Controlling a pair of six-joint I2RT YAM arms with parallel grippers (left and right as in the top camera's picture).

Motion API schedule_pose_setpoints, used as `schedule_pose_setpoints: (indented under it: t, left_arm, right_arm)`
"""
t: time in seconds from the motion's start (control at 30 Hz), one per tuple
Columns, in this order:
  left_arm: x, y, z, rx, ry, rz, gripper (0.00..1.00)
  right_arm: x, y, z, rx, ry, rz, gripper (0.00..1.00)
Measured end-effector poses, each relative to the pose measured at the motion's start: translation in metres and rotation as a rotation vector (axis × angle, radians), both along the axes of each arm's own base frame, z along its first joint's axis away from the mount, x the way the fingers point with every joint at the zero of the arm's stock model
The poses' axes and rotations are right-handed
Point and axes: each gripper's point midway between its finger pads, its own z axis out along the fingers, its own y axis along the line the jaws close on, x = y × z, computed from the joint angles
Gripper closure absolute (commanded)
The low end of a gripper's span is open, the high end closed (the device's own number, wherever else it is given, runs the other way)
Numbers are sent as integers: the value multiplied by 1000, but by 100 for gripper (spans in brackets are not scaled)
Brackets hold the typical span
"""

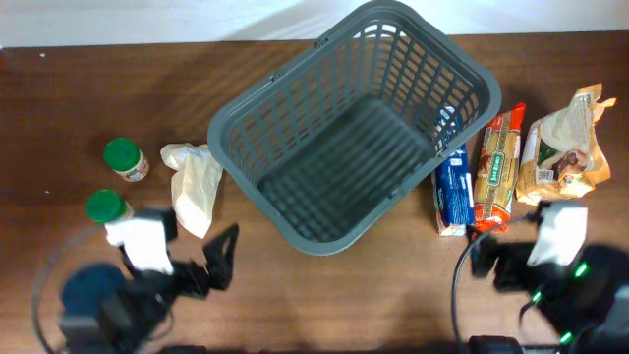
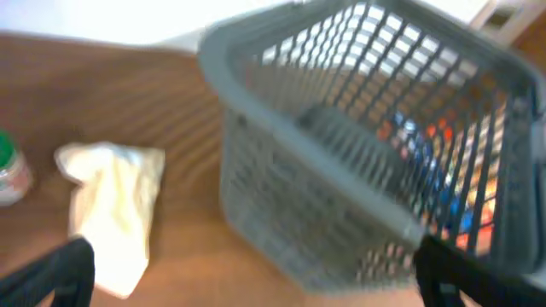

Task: Pack container
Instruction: 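Grasp the grey basket rim with both grippers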

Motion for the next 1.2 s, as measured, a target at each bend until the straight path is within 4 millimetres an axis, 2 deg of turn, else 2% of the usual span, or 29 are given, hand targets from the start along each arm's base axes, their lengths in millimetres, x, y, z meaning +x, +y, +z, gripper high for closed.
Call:
schedule_pose_setpoints:
  t: [0.03,0.07,0.1,0.13,0.23,0.3,0.33,0.37,0.4,0.47,0.57,0.6,0.63,0.73,0.83,0.93,0.97,1.0,1.03,1.13,1.2]
  left_arm:
    - [5,0,12,22,42,-8,1]
    - [9,1,20,39,68,-14,1]
    - [15,1,32,59,113,-27,1]
    - [21,1,41,76,157,-36,1]
    - [38,1,66,100,232,-54,1]
    - [49,1,72,107,275,-61,1]
    - [55,1,74,109,300,-67,11]
    - [59,0,73,107,325,-74,36]
    - [61,-2,70,105,347,-87,69]
    - [61,-8,62,89,402,-123,96]
    - [51,-16,50,70,484,-169,98]
    - [48,-20,49,76,489,-192,98]
    - [46,-23,49,76,491,-205,98]
    - [29,-50,55,119,458,-330,98]
    - [6,-75,61,175,414,-449,98]
    - [-26,-97,66,230,372,-586,98]
    - [-35,-102,67,243,364,-628,98]
    - [-46,-108,67,258,361,-674,95]
    - [-53,-113,67,269,360,-710,93]
    - [-70,-128,63,312,357,-812,89]
    - [-75,-138,59,341,360,-852,91]
  right_arm:
    - [4,-1,17,-14,27,8,1]
    - [12,-3,42,-34,48,15,1]
    - [15,-3,49,-38,46,15,1]
    - [22,-4,69,-47,53,19,1]
    - [29,-1,102,-41,54,44,1]
    - [29,7,114,-14,74,81,1]
    - [28,12,118,5,78,105,1]
    - [30,18,124,25,71,133,11]
    - [31,22,127,39,64,152,37]
    - [32,28,129,60,65,186,53]
    - [36,30,125,90,89,179,90]
    - [38,29,123,101,99,168,96]
    - [41,28,121,108,111,154,96]
    - [55,23,111,128,164,104,96]
    - [70,19,99,144,217,72,96]
    - [88,17,86,157,265,53,95]
    - [94,16,81,160,280,48,79]
    - [99,16,78,160,292,45,50]
    - [103,15,74,160,305,42,46]
    - [117,14,62,174,341,26,46]
    - [128,13,57,175,350,23,54]
